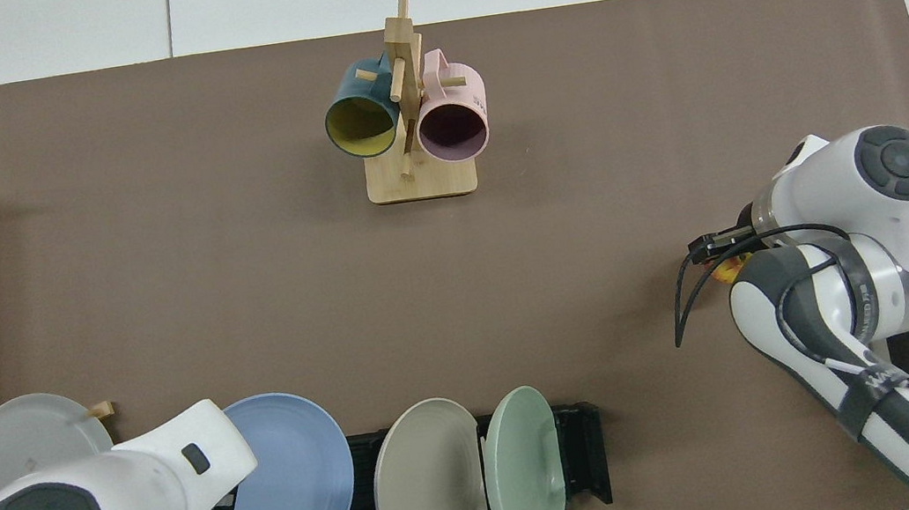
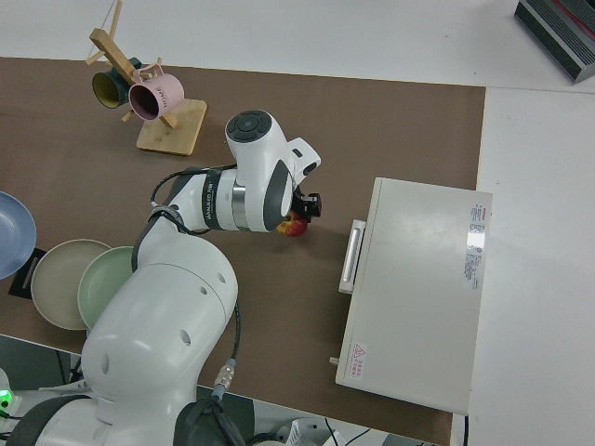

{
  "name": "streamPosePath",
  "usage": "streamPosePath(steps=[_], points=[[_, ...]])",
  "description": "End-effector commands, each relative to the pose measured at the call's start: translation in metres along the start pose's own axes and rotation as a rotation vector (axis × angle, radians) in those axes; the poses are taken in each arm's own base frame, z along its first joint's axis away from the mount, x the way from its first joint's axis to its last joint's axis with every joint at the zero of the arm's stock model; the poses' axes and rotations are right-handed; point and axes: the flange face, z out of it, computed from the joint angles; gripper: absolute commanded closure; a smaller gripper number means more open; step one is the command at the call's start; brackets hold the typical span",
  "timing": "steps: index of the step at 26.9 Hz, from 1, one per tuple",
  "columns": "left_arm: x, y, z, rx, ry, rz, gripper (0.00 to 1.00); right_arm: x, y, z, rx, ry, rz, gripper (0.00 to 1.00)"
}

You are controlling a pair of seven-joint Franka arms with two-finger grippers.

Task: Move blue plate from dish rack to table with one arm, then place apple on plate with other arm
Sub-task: 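Grip the blue plate with the left gripper and pull it from the rack, then lower the blue plate onto the table while the right gripper carries the apple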

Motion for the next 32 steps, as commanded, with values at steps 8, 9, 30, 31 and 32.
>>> streamPosePath(steps=[8,9,30,31,32], points=[[0.055,-0.053,0.015,-0.16,0.008,-0.143,1.0,0.009,-0.015,-0.042,0.063,0.009,-0.008,1.0],[0.062,-0.055,0.022,-0.18,0.004,-0.152,1.0,0.012,-0.018,-0.049,0.064,0.017,-0.012,1.0],[0.133,-0.014,0.111,-0.441,0.067,-0.138,1.0,0.039,-0.085,-0.172,0.192,0.109,0.039,1.0],[0.135,-0.004,0.119,-0.455,0.076,-0.141,1.0,0.037,-0.092,-0.173,0.201,0.105,0.053,1.0],[0.138,0.003,0.127,-0.47,0.081,-0.145,1.0,0.036,-0.099,-0.172,0.21,0.094,0.077,1.0]])
